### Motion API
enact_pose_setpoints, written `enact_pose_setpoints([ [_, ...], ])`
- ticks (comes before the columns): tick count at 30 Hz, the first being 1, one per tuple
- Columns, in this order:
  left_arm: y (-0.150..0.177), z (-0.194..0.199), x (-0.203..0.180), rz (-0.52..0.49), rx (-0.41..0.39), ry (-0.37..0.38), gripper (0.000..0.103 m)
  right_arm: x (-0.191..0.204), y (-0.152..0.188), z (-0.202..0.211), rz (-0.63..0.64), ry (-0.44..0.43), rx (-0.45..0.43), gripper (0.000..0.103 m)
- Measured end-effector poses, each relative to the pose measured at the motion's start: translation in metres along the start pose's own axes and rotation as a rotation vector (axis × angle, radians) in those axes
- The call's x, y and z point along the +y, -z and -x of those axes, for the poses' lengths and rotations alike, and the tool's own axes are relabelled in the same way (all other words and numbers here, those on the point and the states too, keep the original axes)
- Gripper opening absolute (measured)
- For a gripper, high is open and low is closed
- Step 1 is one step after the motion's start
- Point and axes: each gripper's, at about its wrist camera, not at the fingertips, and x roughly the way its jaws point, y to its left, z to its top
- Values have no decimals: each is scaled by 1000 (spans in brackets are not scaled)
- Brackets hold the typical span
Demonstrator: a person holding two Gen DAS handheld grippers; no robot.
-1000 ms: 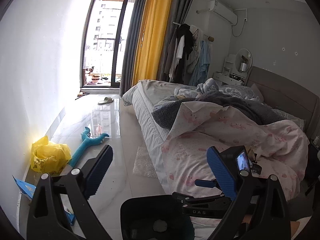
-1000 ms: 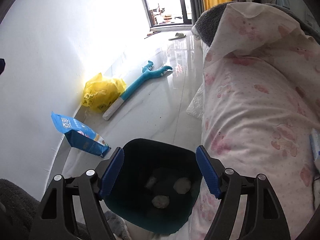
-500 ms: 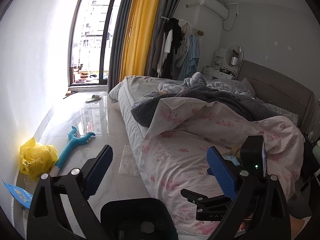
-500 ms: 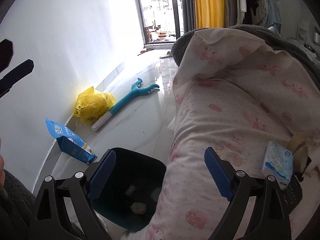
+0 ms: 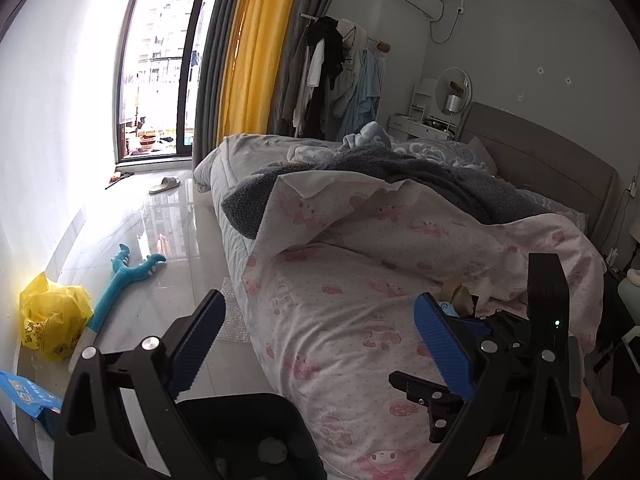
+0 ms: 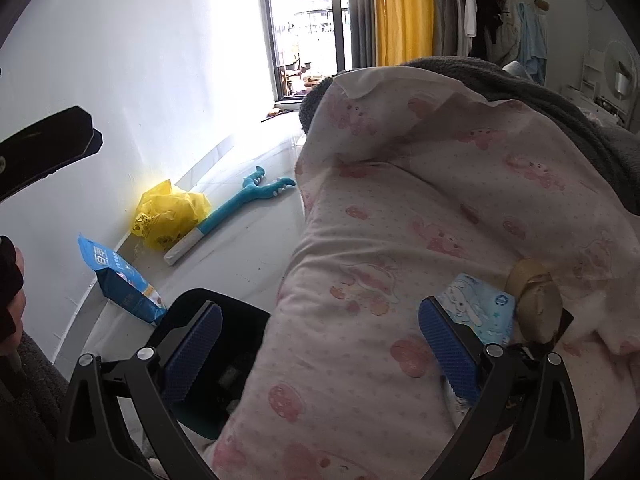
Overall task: Collect trash
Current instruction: 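Move both grippers over the duvet toward the two tissue packs, then grasp the black Face tissue pack with the right gripper while the left grasps the blue tissue pack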
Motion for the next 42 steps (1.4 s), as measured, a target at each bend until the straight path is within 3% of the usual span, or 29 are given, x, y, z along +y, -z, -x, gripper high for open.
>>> enact_pose_setpoints([
  [6, 4, -19, -17, -21, 35, 42, 97, -41, 12, 9, -64, 44, -10, 100],
  [10, 5, -32, -26, -12, 59, 76, 97, -64, 19, 14, -115, 7, -14, 100],
  [21, 8, -62, -56, -26, 101, 114, 97, -105, 40, 15, -149, 18, 30, 100],
  [31, 12, -96, -79, -57, 165, 214, 97, -122, 51, 2, -203, -80, 57, 100],
  [42, 31, -137, -103, -79, 261, 253, 96, -117, 53, -5, -148, -68, 93, 99],
])
